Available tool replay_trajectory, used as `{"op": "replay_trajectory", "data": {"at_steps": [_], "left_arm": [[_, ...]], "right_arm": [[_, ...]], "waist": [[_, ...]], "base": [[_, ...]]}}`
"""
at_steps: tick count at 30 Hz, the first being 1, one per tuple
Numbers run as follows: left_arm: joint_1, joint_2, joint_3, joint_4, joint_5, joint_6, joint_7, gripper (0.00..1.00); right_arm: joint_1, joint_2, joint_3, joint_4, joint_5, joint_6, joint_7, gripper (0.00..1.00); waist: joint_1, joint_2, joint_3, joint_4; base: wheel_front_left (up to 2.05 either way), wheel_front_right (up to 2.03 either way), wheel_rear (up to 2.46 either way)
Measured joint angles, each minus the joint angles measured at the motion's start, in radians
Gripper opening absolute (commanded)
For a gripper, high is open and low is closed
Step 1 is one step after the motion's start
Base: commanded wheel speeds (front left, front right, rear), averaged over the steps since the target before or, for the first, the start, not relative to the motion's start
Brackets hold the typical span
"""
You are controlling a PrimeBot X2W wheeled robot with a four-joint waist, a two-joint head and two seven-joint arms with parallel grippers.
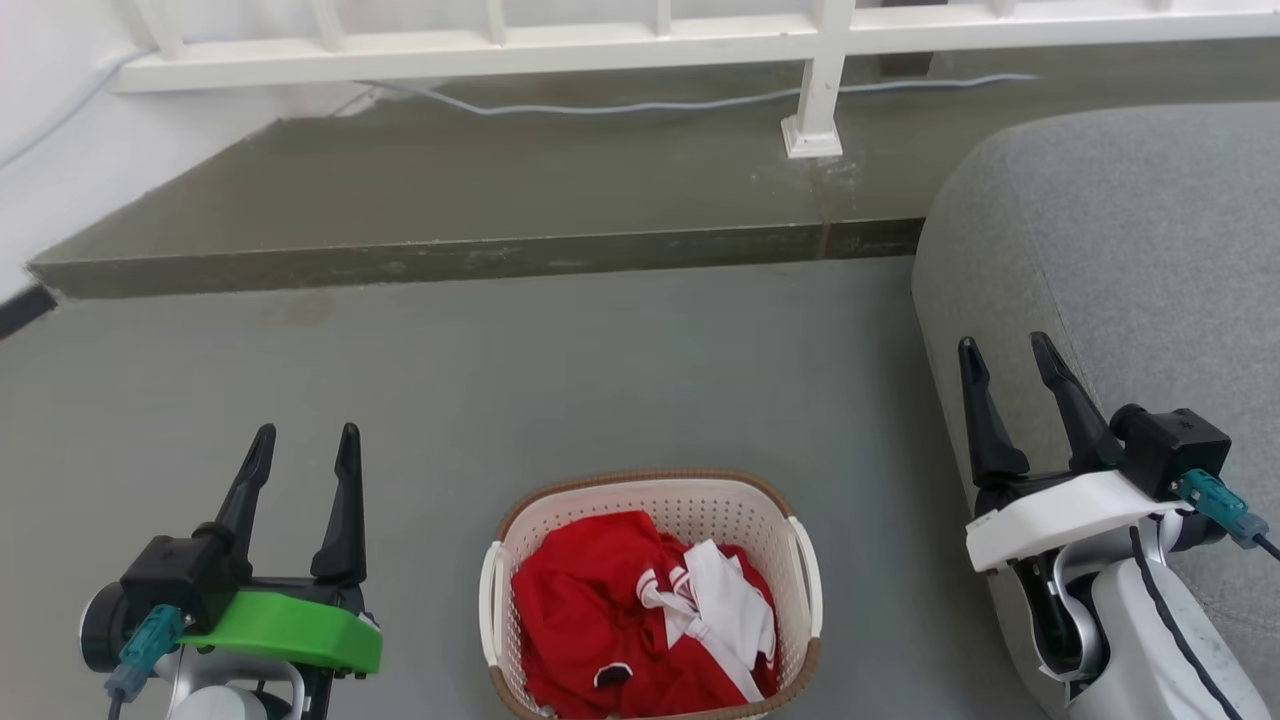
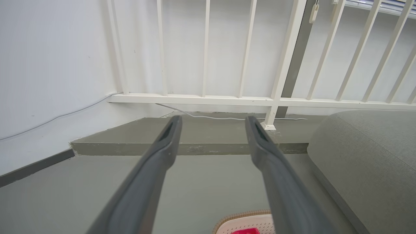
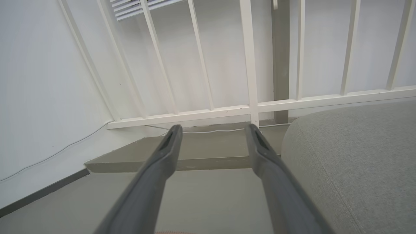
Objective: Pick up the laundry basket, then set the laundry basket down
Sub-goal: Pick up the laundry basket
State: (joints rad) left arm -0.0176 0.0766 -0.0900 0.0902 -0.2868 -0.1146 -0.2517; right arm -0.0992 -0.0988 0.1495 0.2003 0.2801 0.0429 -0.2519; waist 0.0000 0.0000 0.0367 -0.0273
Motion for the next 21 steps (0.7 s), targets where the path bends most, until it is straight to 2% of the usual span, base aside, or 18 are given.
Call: {"op": "replay_trajectory", "data": {"at_steps": [11, 21], "left_arm": [[-0.007, -0.006, 0.012, -0.001, -0.002, -0.006, 0.0, 1.0], [-0.086, -0.008, 0.008, 0.041, -0.018, -0.009, 0.0, 1.0]], "right_arm": [[-0.005, 0.007, -0.003, 0.023, -0.007, 0.001, 0.0, 1.0], [-0.051, 0.007, -0.003, 0.089, -0.018, 0.009, 0.0, 1.0]], "waist": [[0.0, 0.0, 0.069, -0.015], [0.0, 0.0, 0.18, -0.023]], "base": [[0.0, 0.0, 0.0], [0.0, 0.0, 0.0]]}}
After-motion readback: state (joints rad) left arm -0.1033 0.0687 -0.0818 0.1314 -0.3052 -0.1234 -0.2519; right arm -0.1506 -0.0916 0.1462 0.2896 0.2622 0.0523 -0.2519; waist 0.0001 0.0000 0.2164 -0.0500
